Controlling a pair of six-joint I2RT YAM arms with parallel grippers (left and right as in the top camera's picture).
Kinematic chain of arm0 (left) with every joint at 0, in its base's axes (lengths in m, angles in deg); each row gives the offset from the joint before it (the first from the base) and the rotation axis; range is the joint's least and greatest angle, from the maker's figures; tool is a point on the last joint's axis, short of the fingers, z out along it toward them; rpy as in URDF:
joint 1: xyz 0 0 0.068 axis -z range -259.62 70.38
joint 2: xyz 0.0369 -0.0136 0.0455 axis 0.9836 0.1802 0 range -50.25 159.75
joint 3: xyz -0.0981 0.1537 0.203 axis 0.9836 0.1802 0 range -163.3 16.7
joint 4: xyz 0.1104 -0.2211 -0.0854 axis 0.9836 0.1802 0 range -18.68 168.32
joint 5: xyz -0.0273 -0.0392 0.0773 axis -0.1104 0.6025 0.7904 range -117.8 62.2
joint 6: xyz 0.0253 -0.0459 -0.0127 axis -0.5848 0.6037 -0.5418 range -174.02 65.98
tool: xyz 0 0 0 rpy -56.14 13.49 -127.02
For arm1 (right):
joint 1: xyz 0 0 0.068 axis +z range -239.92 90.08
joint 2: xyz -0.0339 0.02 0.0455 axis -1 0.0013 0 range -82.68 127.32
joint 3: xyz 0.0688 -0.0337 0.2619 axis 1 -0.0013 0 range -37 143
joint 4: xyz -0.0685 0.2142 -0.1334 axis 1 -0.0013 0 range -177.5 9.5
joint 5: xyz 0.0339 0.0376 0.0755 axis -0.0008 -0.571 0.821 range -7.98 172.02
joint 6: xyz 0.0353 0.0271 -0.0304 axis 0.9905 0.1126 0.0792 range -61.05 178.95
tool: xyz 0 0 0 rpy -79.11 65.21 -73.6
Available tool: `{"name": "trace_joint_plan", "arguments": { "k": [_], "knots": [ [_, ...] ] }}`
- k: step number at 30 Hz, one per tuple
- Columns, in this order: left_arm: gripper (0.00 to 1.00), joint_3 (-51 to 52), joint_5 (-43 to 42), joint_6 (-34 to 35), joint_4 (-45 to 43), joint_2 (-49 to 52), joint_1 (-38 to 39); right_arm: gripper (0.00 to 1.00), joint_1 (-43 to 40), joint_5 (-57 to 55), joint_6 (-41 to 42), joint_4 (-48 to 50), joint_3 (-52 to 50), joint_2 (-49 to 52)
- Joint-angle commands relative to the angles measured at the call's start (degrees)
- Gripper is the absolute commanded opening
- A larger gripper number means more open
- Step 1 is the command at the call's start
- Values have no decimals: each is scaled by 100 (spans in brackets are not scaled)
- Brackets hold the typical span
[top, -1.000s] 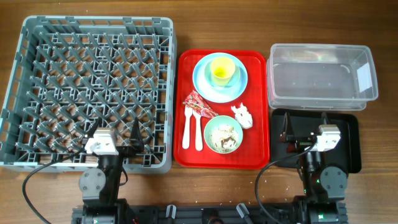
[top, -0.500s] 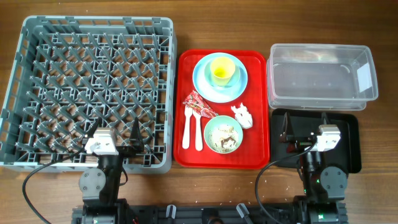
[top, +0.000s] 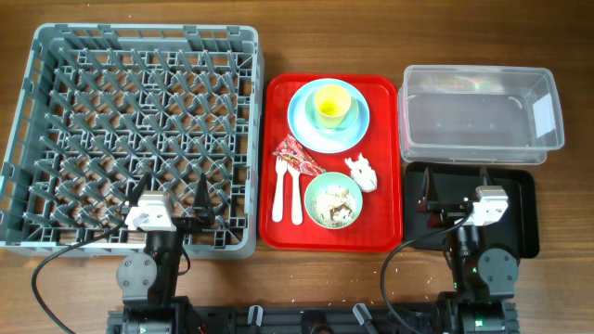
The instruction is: Sort waste into correct bins and load items into the dishwasher rack
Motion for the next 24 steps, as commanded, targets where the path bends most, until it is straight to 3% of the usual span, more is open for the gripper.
{"name": "trace_joint_plan", "arguments": {
  "k": [1,5,8,10,14,16,18,19,20,21,24],
  "knots": [
    [100,26,-376,-61,122,-46,22,100,-28,-94,76,28,-7,-24],
    [100,-457,-940,737,442,-26,22,100,-28,-94,76,28,-7,-24],
    [100,-2004,-1340,920,907,680,22,100,-28,-94,76,28,-7,-24],
    [100,-3119,-1657,800,1655,1589,22,100,-28,-94,76,28,-7,-24],
    [100,-6494,-2964,450,4686,4610,22,100,-28,-94,76,28,-7,-24],
    [100,-7733,-3237,772,5329,6050,22,100,-28,-94,76,28,-7,-24],
    [100,-8074,-4057,944,5727,6795,31,100,-28,-94,79,28,-7,-24],
    [85,-8074,-4293,942,5873,6992,81,100,-28,-94,76,28,-7,-24],
    [24,-8074,-4266,938,6192,7318,245,100,-28,-94,79,28,-7,-24],
    [5,-8065,-4111,938,6452,7534,387,100,-28,-94,76,28,-7,-24],
    [4,-8063,-2946,942,7114,8207,1174,100,-28,-94,76,28,-7,-24]
  ]
}}
